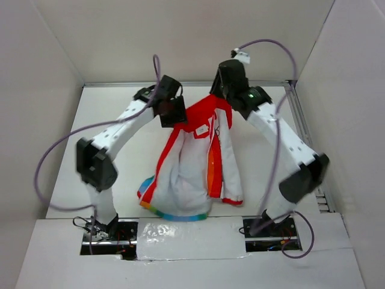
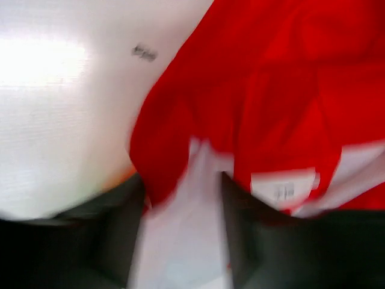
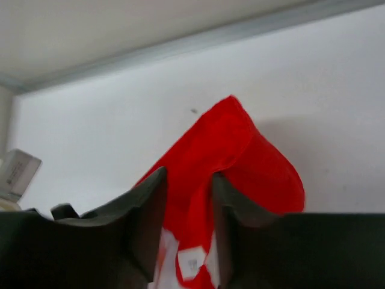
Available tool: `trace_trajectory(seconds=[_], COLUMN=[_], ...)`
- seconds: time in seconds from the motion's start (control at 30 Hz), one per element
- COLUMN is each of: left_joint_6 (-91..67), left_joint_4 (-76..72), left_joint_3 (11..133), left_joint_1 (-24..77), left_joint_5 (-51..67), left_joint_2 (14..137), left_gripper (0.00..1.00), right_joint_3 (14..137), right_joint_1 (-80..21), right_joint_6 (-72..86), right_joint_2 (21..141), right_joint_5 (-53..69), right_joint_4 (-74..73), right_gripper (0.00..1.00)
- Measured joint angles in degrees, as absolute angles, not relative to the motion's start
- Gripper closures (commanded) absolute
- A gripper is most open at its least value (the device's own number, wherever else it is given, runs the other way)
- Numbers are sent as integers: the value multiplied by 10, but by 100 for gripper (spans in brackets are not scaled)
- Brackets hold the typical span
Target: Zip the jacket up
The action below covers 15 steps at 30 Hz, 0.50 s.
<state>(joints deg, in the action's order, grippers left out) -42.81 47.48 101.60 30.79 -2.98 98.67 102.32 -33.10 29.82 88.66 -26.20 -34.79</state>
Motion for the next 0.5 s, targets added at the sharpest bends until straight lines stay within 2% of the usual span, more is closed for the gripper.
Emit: trace_trajectory(seconds=[0.07, 0.1, 0.17, 0.27, 0.37, 0.5], left_joint_6=[-441, -445, -455, -454, -451, -463], left_joint_4=[522, 545, 575, 586, 548, 504], left_joint_3=[1082, 1127, 1195, 1181, 1062, 855], left_joint_1=[299, 296, 293, 297, 300, 291], left_joint_5=[-27, -29, -36, -33, -10, 19], left_joint_2=[1101, 1155, 1231, 1222, 1112, 886], left_gripper=[17, 1, 1, 1, 1, 1], right_joint_3=[1025, 1029, 1032, 1000, 918, 778], right_joint_1=[-297, -288, -281, -289, -301, -331], right_joint_6=[305, 304, 301, 299, 307, 325], right_joint_2=[961, 1001, 1064, 1074, 992, 811], right_joint_5=[-218, -202, -180, -165, -156, -143], right_joint_4=[-349, -353, -370, -386, -375, -349], right_gripper=[22, 1, 0, 0, 0, 0])
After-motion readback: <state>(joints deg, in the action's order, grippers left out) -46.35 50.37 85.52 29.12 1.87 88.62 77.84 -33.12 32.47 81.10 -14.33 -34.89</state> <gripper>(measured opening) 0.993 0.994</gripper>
